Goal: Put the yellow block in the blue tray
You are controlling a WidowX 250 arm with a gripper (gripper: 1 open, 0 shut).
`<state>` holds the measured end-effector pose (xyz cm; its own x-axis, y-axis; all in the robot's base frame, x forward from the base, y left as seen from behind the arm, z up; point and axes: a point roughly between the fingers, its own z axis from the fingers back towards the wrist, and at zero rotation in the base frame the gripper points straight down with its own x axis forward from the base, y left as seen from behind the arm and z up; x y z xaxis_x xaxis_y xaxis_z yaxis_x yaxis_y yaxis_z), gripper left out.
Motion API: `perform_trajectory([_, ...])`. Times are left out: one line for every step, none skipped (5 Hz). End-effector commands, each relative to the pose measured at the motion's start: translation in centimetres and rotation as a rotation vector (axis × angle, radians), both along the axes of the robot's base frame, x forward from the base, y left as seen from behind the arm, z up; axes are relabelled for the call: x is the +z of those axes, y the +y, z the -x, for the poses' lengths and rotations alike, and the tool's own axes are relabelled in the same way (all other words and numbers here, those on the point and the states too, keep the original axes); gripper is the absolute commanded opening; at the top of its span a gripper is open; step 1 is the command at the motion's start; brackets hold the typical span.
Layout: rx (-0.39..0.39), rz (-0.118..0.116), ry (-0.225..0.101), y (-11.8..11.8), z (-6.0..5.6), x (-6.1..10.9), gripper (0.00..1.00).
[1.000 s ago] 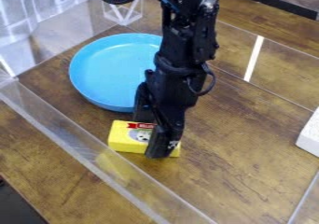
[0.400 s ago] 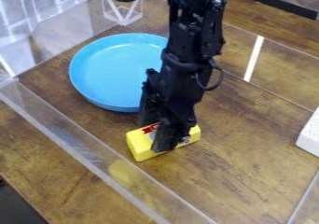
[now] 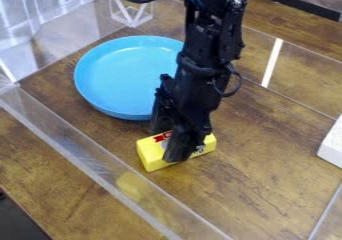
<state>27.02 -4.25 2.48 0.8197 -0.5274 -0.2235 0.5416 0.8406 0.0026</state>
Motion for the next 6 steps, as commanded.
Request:
perform_trajectory([-0.005, 0.006, -0.030, 1.2, -0.6, 0.9, 0.00])
perform_trajectory([-0.028, 0.005, -0.021, 1.7, -0.5, 0.9, 0.00])
perform_trajectory([-0.042, 0.007, -0.016, 2.7, -0.1, 0.8, 0.00])
perform_trajectory([-0.058, 0.006, -0.014, 3.7, 0.6, 0.9, 0.00])
perform_trajectory([-0.046, 0.017, -0.016, 3.6, 0.5, 1.9, 0.00])
perform_trajectory([-0.045, 0.033, -0.024, 3.3, 0.3, 2.9, 0.00])
